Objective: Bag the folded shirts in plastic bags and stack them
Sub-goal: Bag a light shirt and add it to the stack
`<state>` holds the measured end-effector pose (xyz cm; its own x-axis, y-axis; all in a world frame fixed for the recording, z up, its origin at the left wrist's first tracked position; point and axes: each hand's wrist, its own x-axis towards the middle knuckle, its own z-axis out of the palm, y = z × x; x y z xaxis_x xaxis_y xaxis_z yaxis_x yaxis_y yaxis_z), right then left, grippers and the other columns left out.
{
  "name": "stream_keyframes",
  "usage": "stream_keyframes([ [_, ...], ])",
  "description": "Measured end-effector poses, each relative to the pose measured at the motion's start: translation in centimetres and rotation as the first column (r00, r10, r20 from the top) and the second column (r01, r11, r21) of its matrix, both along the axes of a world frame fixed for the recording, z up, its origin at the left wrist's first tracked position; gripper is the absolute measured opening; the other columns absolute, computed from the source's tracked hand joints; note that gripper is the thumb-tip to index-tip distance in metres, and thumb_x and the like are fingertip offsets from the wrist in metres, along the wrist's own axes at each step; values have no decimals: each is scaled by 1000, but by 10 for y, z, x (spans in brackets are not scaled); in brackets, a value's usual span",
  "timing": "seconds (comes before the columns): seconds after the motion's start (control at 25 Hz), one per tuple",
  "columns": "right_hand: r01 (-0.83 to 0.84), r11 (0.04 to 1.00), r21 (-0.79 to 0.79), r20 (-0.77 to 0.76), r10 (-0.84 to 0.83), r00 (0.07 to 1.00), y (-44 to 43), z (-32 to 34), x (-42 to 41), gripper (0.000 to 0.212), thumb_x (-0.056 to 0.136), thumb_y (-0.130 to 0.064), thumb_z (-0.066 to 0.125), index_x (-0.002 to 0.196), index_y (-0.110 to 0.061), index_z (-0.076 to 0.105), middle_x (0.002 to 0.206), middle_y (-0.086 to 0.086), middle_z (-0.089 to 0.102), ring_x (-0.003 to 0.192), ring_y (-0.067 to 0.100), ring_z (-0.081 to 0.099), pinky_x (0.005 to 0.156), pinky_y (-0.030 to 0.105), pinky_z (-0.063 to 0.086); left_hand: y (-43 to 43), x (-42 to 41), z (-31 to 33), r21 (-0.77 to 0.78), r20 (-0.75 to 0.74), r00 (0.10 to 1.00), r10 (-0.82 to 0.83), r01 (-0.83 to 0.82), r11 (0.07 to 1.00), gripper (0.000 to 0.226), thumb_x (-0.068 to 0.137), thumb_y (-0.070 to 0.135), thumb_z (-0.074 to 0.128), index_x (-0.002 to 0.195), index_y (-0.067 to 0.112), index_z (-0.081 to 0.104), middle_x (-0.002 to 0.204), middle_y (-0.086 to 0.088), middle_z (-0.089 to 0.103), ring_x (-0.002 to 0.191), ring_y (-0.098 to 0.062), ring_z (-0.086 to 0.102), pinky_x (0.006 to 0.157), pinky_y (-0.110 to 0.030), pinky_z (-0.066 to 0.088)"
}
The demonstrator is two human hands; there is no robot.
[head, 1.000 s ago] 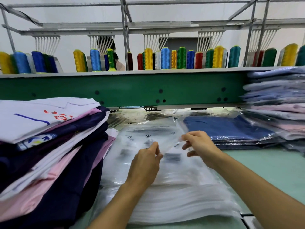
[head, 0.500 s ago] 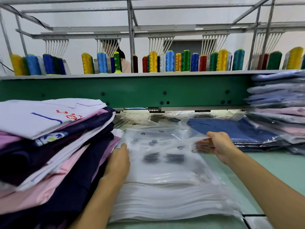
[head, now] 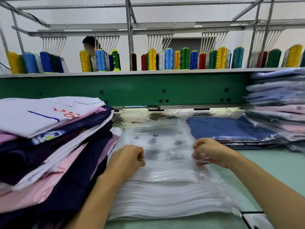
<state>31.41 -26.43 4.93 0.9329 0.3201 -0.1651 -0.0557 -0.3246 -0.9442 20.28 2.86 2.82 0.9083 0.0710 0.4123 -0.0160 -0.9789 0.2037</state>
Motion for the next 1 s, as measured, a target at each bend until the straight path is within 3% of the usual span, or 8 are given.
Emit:
stream_keyframes([
  [0.08,14,979,-202,160,19,987,6,-4,-2,13,88,-5,65,99,-10,59,91,11,63,70,22,61,67,36,58,2,1,-2,-7,28,1000,11,-11,1000,45,76,57,76,70,23,47,71,9,57,70,-14,54,55,-31,36],
  [0.2,50,867,-496,400,176,899,12,-3,-6,22,88,-51,70,97,-31,65,119,2,47,110,21,45,97,42,46,0,0,-8,-63,74,997,25,-20,998,61,82,71,60,69,15,38,63,2,49,63,-20,46,52,-32,31],
  [0.32,-35,903,-429,454,249,856,21,2,-17,45,81,-76,62,94,-33,68,112,-13,64,113,11,53,99,44,47,-6,1,-9,-99,176,982,66,-49,994,44,93,57,57,70,22,42,68,8,51,67,-14,49,53,-31,35],
  [0.44,-55,929,-365,546,262,796,32,1,-20,17,92,-51,66,94,-37,55,95,-9,74,91,10,69,85,43,58,-8,1,-2,-168,339,936,96,-41,985,25,93,37,66,77,27,50,73,11,55,70,-14,53,56,-34,42],
  [0.52,-65,937,-342,625,279,729,38,3,-23,24,98,-33,64,93,-43,43,103,-9,72,94,8,69,84,39,59,-8,0,1,-190,425,900,95,-14,982,18,92,23,69,84,26,53,77,10,59,70,-17,56,58,-40,49],
  [0.72,114,795,-595,779,537,323,44,11,-27,50,88,9,53,92,-41,53,120,-14,68,102,15,66,74,41,60,-6,0,3,-86,537,840,80,-40,996,27,85,-7,62,81,20,64,88,8,54,81,-18,51,52,-38,47],
  [0.84,139,644,-752,630,642,437,42,5,-21,74,80,15,47,126,-40,63,152,-17,45,139,9,40,99,34,51,-2,3,-2,59,354,929,105,-134,989,39,87,-3,58,96,32,72,108,18,59,101,-14,50,60,-27,41],
  [1.0,33,650,-759,516,571,638,38,-4,-18,96,81,16,39,162,-29,14,168,-11,12,152,13,15,120,32,26,1,5,-10,177,125,985,122,-143,974,72,80,-5,51,142,33,48,148,19,44,118,-20,42,88,-34,45],
])
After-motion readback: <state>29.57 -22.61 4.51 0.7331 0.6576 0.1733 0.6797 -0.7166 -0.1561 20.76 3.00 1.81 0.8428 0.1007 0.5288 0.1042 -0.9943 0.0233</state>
